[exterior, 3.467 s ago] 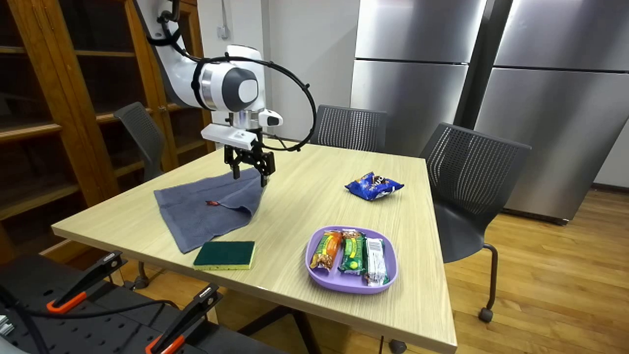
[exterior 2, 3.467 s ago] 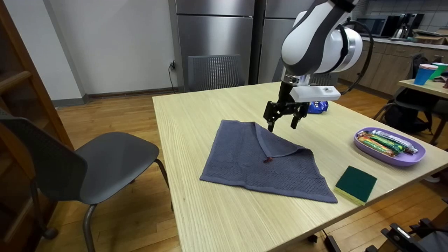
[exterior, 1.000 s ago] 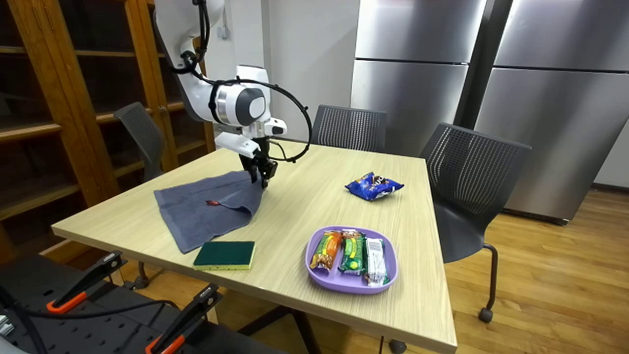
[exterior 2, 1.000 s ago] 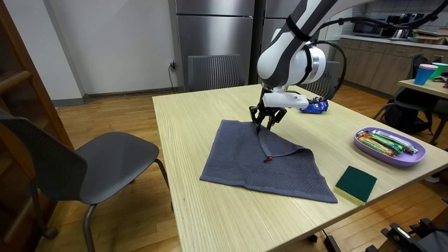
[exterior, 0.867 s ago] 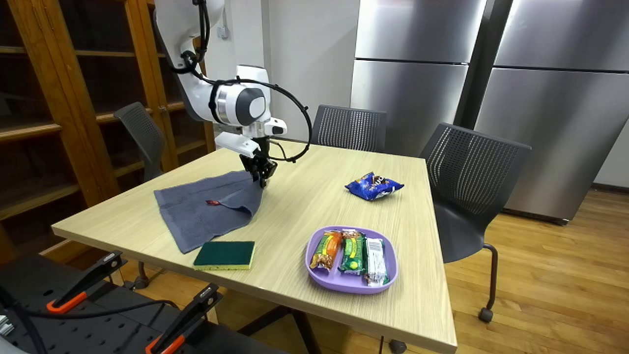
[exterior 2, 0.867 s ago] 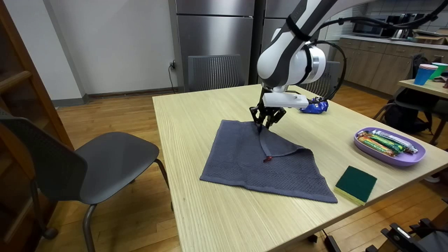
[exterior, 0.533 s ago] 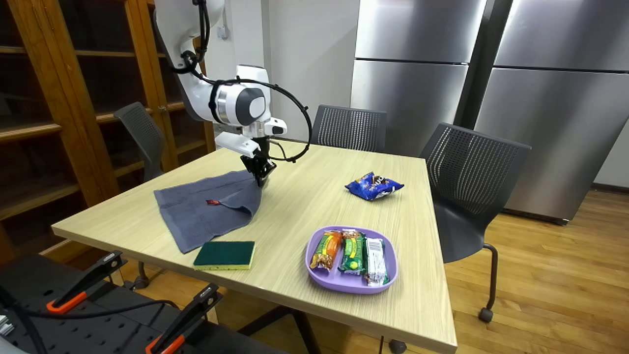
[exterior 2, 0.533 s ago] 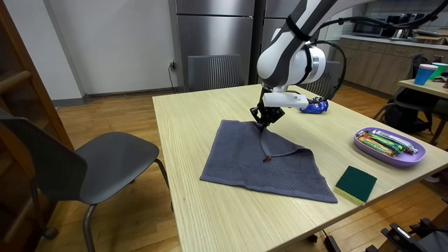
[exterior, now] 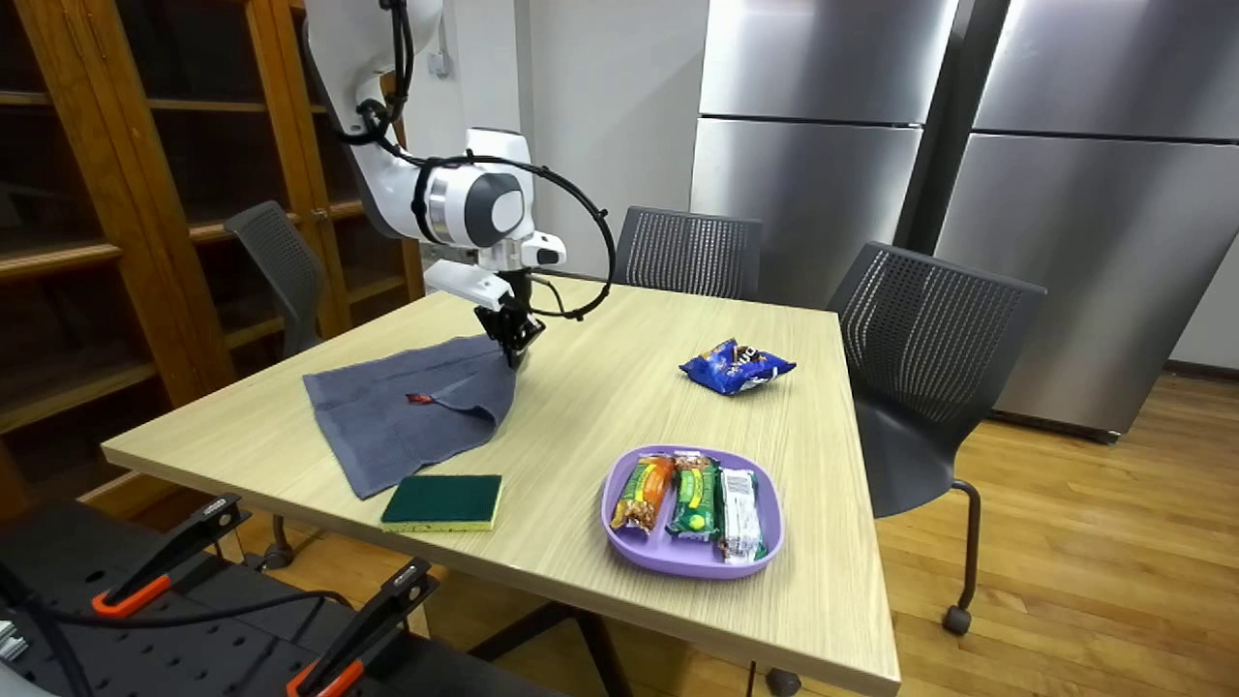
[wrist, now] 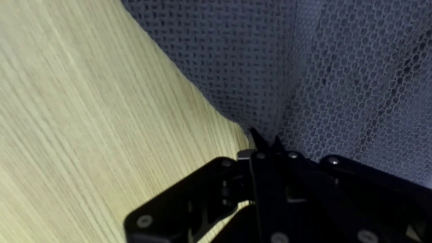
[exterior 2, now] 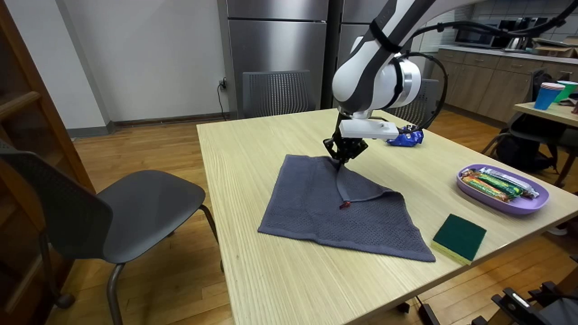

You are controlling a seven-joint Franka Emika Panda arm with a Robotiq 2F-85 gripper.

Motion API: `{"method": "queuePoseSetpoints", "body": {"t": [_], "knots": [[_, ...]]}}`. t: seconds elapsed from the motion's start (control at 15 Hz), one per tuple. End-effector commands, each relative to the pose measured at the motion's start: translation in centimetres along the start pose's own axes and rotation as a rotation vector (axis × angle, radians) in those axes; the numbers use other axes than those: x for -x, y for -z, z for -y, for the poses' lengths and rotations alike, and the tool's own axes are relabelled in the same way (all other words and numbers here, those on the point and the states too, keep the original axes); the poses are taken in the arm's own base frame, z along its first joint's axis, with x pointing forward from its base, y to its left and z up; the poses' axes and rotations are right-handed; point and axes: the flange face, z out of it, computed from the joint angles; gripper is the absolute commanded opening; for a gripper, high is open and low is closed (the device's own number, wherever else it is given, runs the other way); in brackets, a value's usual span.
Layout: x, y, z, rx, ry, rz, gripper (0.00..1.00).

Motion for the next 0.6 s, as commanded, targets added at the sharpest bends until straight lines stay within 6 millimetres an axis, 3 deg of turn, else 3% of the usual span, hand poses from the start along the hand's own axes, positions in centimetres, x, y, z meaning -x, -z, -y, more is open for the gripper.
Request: {"method": "queuePoseSetpoints", "body": {"t": [0.0,0.53], "knots": [[0.5,1.6,-0.9,-0.004,-0.020,0.017,0.01],[-0.5,3.9,-3.7,-0.014,-0.051,-0.015,0.01]]}}
